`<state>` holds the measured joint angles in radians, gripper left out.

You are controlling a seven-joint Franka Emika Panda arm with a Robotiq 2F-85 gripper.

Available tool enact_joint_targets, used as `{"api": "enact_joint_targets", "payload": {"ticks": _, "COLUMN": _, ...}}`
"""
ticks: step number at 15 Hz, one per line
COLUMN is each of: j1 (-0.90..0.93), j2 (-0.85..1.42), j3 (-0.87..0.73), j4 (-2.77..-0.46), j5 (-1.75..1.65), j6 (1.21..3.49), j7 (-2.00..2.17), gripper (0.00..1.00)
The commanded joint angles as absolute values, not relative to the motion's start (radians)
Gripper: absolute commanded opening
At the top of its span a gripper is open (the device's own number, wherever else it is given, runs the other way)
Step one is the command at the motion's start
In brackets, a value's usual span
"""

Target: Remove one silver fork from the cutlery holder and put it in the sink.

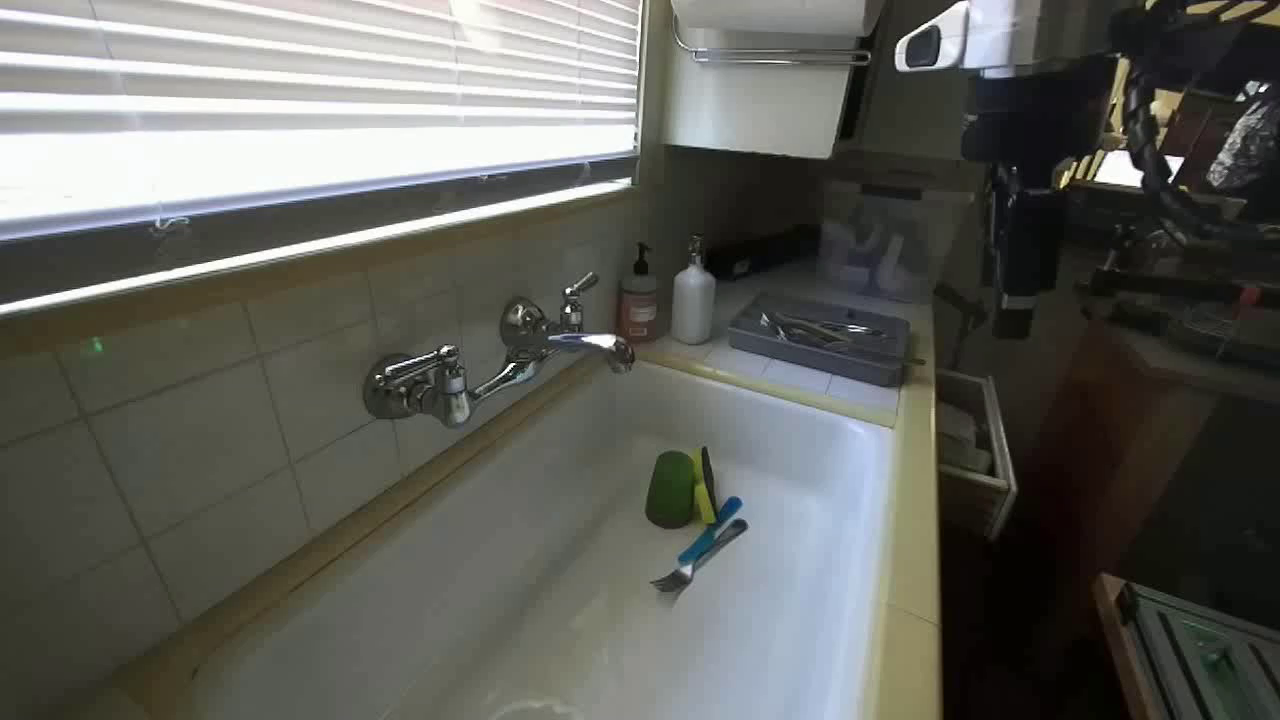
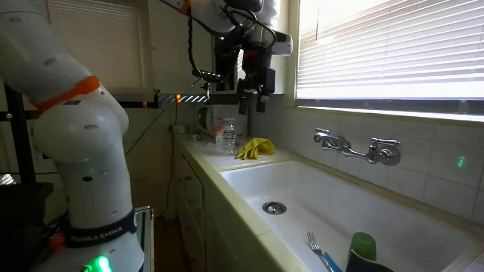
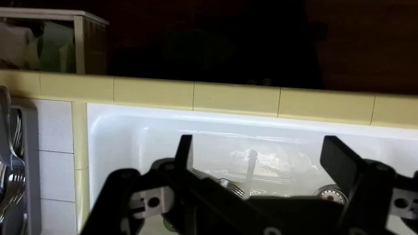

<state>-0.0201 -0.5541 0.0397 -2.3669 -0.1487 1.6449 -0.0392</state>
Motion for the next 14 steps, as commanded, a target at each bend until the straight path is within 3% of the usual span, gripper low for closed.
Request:
{"api": "enact_joint_targets", "payload": {"ticks": 1, "j1": -0.006, "j2": -0.553, "j3": 0.029, "j4": -2.365, "j5": -0.154, "j6": 1.642, "j7": -0.034, "gripper": 1.0}}
{"api": "enact_joint_targets", "payload": {"ticks": 8, "j1": -0.013, "j2": -0.547, "j3": 0.024, "j4": -2.367, "j5": -0.144, "j6": 1.639, "j7": -0.017, "gripper": 1.0}}
{"api": "enact_joint_targets", "payload": {"ticks": 14, "j1": -0.103, "j2": -0.53, "j3": -0.112, "j4": -2.392, "j5": -0.127, "j6": 1.691, "j7": 0.003, "gripper": 1.0}}
